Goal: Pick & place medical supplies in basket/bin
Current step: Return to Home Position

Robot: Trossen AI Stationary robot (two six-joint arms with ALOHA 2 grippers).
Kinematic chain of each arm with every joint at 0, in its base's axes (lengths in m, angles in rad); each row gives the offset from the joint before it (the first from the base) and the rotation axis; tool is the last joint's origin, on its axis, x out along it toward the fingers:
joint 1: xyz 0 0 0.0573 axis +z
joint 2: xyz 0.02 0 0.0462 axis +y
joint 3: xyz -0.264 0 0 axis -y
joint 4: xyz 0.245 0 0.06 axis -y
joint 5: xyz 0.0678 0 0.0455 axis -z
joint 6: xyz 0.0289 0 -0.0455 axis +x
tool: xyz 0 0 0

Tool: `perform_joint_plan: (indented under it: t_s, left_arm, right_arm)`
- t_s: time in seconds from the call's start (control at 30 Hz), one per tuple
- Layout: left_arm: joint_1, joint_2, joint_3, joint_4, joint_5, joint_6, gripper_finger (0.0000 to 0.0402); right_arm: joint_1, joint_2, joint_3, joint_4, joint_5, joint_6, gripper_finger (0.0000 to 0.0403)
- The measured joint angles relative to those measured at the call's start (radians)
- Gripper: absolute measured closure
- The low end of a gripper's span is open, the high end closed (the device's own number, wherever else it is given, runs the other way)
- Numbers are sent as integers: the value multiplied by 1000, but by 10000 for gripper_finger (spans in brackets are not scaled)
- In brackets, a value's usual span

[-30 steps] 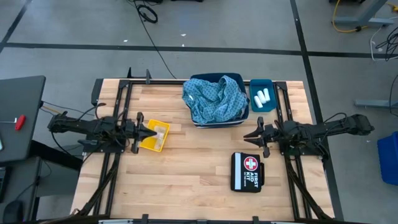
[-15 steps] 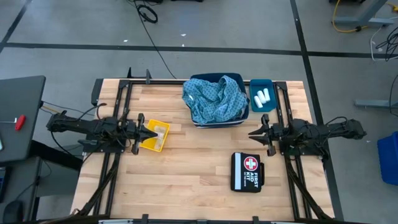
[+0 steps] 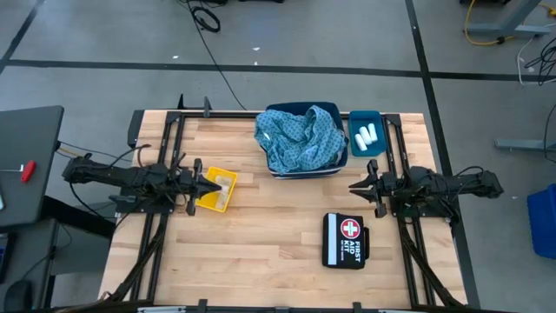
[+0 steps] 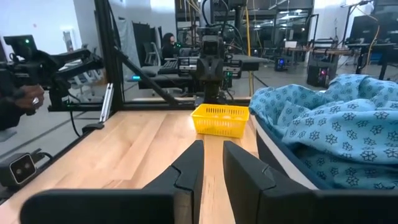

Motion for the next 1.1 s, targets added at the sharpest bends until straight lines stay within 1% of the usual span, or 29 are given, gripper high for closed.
perform_joint_plan:
  t_s: [0.13,0.2,0.37,0.6,0.8,0.9,0.97,1.0,1.1]
  left_arm:
    - [0,0,0,1,-4,13,392]
    - [0,-1,0,3,-23,15,393]
    - [0,-1,0,6,-19,13,392]
    - [0,-1,0,11,-13,9,392]
    - [0,-1,0,62,82,0,392]
    - [0,-1,0,85,89,0,392]
    - [0,-1,0,99,70,-1,392]
    - [-1,-1,0,101,44,-8,392]
    - [0,-1,0,101,-80,-18,392]
  right_arm:
    - [0,0,0,0,3,0,336]
    - [0,1,0,-1,3,6,336]
    - [0,1,0,-1,3,57,336]
    - [0,2,0,-2,6,40,336]
    - [0,2,0,-2,6,39,336]
    - [0,2,0,-2,6,46,336]
    - [0,2,0,-2,6,49,336]
    - [0,2,0,-2,6,49,336]
    - [0,2,0,-2,6,49,336]
